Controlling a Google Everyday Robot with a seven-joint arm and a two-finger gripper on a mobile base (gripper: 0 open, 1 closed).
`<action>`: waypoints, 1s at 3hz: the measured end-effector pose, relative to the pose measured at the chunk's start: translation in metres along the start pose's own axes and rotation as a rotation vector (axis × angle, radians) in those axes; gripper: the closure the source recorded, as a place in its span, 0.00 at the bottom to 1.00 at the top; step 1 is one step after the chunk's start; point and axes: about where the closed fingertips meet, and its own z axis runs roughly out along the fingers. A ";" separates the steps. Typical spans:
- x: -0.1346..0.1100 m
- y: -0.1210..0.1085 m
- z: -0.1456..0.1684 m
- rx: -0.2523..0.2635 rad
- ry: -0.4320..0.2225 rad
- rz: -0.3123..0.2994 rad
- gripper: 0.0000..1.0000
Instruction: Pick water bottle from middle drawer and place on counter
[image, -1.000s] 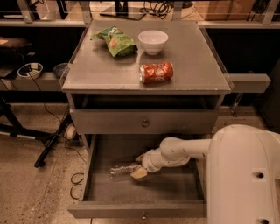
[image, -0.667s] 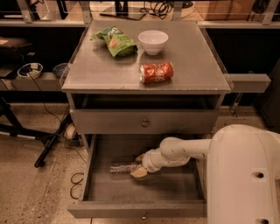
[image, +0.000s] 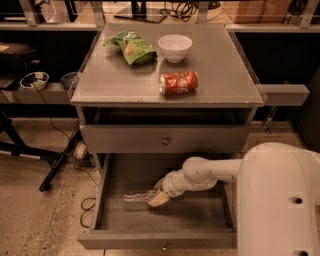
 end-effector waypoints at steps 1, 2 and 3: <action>-0.003 0.002 -0.008 -0.019 -0.029 -0.005 1.00; -0.008 0.004 -0.033 0.018 -0.069 -0.004 1.00; -0.012 0.009 -0.074 0.108 -0.106 0.007 1.00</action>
Offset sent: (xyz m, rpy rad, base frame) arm -0.0154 -0.0461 0.0714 0.0956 -0.1150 -0.0884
